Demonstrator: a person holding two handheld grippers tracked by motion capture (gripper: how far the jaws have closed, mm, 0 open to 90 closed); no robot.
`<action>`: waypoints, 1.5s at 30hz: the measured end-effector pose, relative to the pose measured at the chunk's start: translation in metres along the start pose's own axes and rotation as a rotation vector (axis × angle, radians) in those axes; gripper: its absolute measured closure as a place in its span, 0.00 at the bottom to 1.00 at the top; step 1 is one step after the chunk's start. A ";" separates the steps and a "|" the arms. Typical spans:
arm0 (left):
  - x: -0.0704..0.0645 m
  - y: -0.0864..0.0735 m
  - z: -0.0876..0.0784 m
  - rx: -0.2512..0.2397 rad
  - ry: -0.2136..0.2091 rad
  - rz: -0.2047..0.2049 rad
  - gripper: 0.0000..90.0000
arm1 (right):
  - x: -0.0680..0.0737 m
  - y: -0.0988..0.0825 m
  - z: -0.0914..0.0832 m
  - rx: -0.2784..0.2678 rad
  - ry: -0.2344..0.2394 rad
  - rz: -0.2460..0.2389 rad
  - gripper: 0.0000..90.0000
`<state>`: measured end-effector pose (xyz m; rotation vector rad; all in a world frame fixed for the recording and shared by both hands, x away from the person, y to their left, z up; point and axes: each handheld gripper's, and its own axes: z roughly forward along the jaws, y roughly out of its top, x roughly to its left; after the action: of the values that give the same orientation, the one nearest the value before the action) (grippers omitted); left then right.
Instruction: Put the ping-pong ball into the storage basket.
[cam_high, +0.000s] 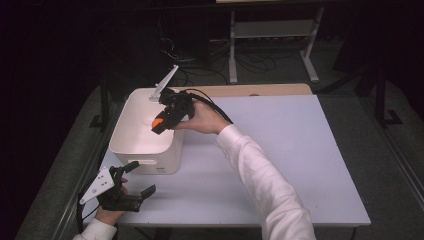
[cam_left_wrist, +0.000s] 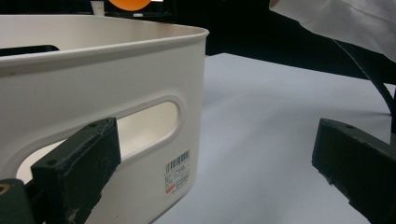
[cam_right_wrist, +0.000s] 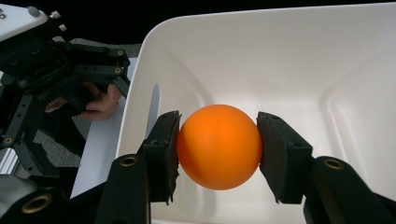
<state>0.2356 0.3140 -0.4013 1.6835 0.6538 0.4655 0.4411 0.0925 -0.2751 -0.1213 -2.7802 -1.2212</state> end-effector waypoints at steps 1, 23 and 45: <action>0.000 0.000 0.000 0.000 0.000 0.000 0.01 | 0.000 0.000 0.001 0.000 0.005 0.005 0.55; 0.000 0.000 0.000 -0.001 -0.004 0.001 0.01 | -0.006 -0.004 0.022 0.035 0.022 0.017 0.55; 0.000 0.000 0.000 0.002 -0.002 0.003 0.01 | -0.008 -0.021 -0.003 -0.062 -0.079 0.090 0.13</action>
<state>0.2358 0.3138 -0.4014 1.6869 0.6499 0.4655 0.4465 0.0760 -0.2892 -0.3032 -2.7696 -1.3081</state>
